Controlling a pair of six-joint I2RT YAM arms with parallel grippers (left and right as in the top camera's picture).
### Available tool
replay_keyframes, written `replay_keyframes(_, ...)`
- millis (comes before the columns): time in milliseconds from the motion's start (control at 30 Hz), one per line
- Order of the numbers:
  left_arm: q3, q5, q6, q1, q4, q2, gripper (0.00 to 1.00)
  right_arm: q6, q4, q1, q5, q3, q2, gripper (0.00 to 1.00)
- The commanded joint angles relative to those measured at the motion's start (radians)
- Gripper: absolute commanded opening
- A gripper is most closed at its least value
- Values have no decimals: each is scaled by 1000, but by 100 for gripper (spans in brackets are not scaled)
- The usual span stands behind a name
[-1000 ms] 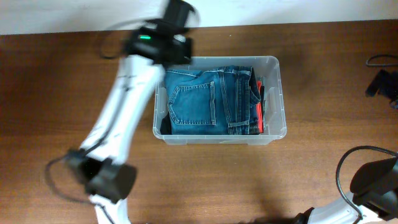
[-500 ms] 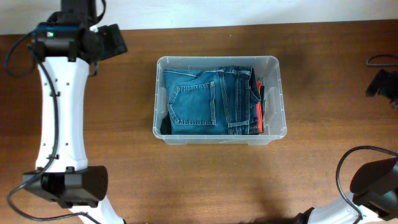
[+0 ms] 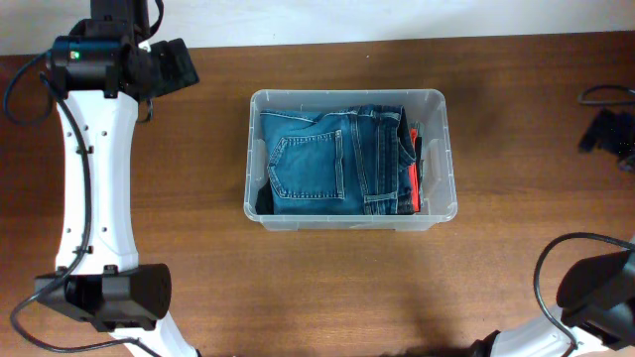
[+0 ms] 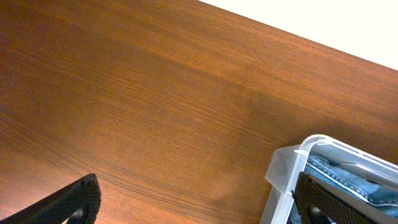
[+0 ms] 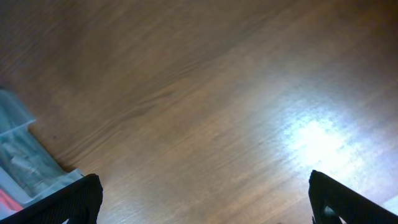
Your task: Pack container
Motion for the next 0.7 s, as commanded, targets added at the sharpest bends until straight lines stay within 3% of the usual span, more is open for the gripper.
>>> replay_keyframes(0,-3,-4,-10,2,-2,5,99,8,0,112,5,17,-24,98)
replay_keyframes(167,-3,-4,-10,2,-2,5,99,8,0,353,5,17,-124,98)
replay_keyframes(433,-3,-4,-10,2,-2,5,99,8,0,922,5,17,-316,98)
replay_keyframes(567,-3,-4,-10,2,-2,5,99,1,0,1126,9,17,-410,98)
replay_keyframes(667,-3,-4,-10,2,-2,5,100,-97,0,1203,51,17,-488,98)
